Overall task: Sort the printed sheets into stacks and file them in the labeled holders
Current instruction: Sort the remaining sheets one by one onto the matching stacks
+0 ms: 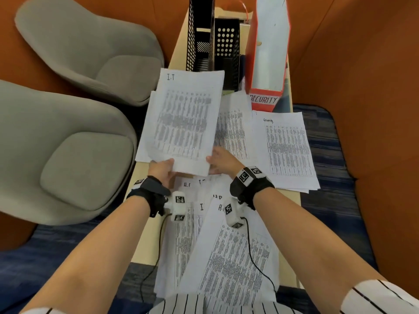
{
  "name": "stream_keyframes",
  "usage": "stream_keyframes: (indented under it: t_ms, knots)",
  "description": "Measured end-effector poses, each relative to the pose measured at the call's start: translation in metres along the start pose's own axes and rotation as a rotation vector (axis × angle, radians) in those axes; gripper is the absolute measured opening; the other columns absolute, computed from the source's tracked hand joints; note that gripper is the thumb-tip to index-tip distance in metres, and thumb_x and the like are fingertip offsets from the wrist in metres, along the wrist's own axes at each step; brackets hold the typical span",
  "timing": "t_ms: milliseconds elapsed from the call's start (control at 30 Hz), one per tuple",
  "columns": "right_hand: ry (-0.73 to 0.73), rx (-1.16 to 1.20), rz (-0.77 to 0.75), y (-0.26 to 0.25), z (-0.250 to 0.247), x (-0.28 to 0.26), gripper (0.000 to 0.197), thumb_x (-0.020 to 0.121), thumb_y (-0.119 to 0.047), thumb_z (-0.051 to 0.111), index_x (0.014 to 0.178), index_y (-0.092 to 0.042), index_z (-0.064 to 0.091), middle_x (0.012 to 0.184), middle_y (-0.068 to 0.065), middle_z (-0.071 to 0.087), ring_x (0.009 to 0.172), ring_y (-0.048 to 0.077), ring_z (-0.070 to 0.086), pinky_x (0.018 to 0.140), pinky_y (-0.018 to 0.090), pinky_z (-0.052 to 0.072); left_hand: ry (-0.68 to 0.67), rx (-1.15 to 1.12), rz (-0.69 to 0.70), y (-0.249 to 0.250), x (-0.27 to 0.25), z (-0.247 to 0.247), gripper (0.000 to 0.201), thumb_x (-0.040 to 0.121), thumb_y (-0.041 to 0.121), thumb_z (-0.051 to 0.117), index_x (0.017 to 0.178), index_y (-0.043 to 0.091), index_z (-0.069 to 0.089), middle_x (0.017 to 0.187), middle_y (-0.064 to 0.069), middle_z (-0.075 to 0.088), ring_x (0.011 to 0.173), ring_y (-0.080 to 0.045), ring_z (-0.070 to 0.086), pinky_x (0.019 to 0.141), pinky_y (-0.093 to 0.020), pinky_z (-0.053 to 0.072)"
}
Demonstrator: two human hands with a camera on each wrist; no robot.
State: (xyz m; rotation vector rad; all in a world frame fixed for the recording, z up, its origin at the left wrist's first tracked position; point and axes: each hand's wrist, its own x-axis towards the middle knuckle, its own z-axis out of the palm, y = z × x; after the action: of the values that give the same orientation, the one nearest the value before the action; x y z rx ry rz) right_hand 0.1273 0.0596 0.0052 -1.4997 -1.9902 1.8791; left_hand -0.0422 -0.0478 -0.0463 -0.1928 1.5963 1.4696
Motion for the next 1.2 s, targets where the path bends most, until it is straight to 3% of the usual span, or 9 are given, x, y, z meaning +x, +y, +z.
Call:
stream_keyframes:
  t_ms: [167,367,600,667,767,900,967,1067,1200]
  knots:
    - [-0.252,-0.843,0.270,0.055,-0.004,-0.009,0.085,0.063,-0.041,0.083,0.133,-0.023,0.039,0.132,0.006,0.053,0.107,0.030,0.059,0.091,0.046,0.051,0.203,0.936,0.009,0.030,0.020,-0.020,0.033,0.093,0.017,0.052,0.121,0.001,0.055,0.128,-0.015,0.057,0.120,-0.030,0.053,0.101,-0.033,0.040]
    - [-0.172,-0.830,0.230,0.099,0.015,-0.008,0.091,0.056,-0.031,0.091,0.122,-0.032,0.030,0.128,0.005,0.032,0.106,0.041,0.055,0.088,0.057,0.048,0.031,1.388,0.033,0.044,0.044,-0.024,0.053,0.090,0.031,0.061,0.130,-0.003,0.051,0.132,-0.016,0.054,0.123,-0.030,0.052,0.101,-0.032,0.041]
    - [-0.220,-0.794,0.219,0.097,0.005,-0.007,0.090,0.062,-0.018,0.089,0.129,-0.024,0.029,0.129,0.007,0.033,0.108,0.039,0.055,0.090,0.055,0.049,0.017,1.387,0.036,0.059,0.068,-0.019,0.034,0.081,0.033,0.068,0.098,0.004,0.062,0.117,-0.017,0.064,0.096,-0.031,0.059,0.084,-0.034,0.048]
    - [-0.222,-0.721,0.221,0.097,-0.004,-0.008,0.088,0.066,-0.007,0.084,0.134,-0.016,0.029,0.129,0.011,0.039,0.112,0.039,0.054,0.090,0.053,0.050,-0.044,1.332,0.033,0.050,0.067,-0.015,0.040,0.087,0.029,0.061,0.115,0.000,0.059,0.123,-0.015,0.060,0.103,-0.029,0.061,0.085,-0.029,0.051]
    - [-0.227,-0.665,0.213,0.100,-0.016,-0.012,0.065,0.075,0.004,0.071,0.126,-0.011,0.032,0.115,0.010,0.043,0.096,0.030,0.053,0.074,0.038,0.049,0.041,0.893,-0.053,0.028,0.058,-0.009,0.055,0.083,0.022,0.061,0.132,0.002,0.049,0.133,-0.013,0.056,0.086,-0.019,0.064,0.062,-0.020,0.055]
    - [-0.235,-0.728,0.161,0.104,-0.020,-0.023,0.049,0.078,0.007,0.053,0.118,-0.018,0.040,0.119,0.007,0.042,0.098,0.034,0.059,0.077,0.039,0.050,0.272,0.823,0.010,0.002,0.032,0.005,0.079,0.078,0.031,0.063,0.144,0.003,0.030,0.146,-0.018,0.037,0.130,-0.035,0.044,0.104,-0.043,0.042]
    - [-0.250,-0.738,0.120,0.105,-0.022,-0.027,0.045,0.079,0.007,0.048,0.116,-0.019,0.043,0.122,0.009,0.042,0.101,0.036,0.058,0.083,0.043,0.051,0.386,0.859,0.138,-0.011,-0.002,0.025,0.079,0.080,0.024,0.066,0.145,0.007,0.024,0.146,-0.019,0.029,0.129,-0.036,0.039,0.106,-0.043,0.037]
    - [-0.256,-0.741,0.080,0.107,-0.024,-0.029,0.041,0.080,0.005,0.046,0.109,-0.024,0.049,0.126,0.010,0.041,0.103,0.035,0.057,0.089,0.046,0.051,0.069,0.966,0.389,-0.041,-0.033,0.046,0.050,0.081,0.005,0.061,0.129,0.009,0.048,0.134,-0.015,0.045,0.114,-0.026,0.049,0.095,-0.029,0.039]
    - [-0.271,-0.749,0.107,0.111,-0.020,-0.029,0.044,0.083,-0.005,0.061,0.122,-0.026,0.053,0.133,0.008,0.033,0.108,0.031,0.053,0.093,0.037,0.048,-0.351,1.284,0.420,-0.074,-0.053,0.048,0.023,0.084,0.004,0.052,0.103,0.008,0.064,0.111,-0.011,0.062,0.104,-0.027,0.059,0.081,-0.024,0.041]
